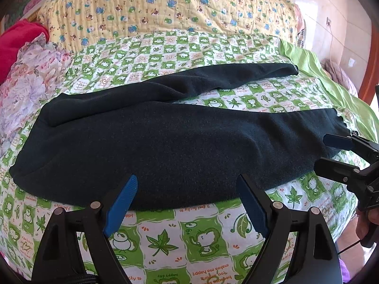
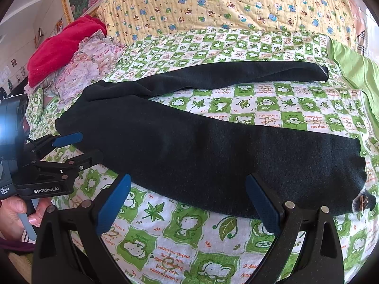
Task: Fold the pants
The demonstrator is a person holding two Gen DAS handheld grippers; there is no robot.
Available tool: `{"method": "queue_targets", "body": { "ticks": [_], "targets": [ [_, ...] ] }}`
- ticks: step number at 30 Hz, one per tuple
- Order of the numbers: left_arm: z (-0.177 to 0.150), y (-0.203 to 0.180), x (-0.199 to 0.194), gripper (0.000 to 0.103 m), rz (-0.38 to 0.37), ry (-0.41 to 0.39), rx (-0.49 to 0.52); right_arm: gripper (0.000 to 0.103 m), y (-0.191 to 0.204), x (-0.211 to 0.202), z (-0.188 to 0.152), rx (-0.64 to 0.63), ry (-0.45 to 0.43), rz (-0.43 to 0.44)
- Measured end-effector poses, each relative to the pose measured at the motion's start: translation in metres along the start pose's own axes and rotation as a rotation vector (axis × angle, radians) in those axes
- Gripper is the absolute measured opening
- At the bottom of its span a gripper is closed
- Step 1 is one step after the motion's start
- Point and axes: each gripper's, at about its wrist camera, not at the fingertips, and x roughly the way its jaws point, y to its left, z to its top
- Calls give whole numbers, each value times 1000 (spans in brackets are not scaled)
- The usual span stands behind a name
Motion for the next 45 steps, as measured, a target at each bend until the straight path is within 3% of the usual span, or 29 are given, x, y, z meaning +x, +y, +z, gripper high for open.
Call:
{"method": "queue_targets", "body": {
  "ticks": [16, 27, 35, 45],
  "targets": [
    [14, -1, 9, 86, -22, 8, 29, 97, -18, -1, 3, 39, 4, -8],
    [43, -8, 25, 86, -31, -2, 78, 97, -45, -3, 18, 108, -8, -32],
    [71, -17, 42, 86, -32, -7, 115, 97, -75, 2, 37, 172, -14, -44],
    [110, -43, 73, 86, -28, -11, 231, 97, -120, 15, 78, 260, -45, -38]
  ]
}}
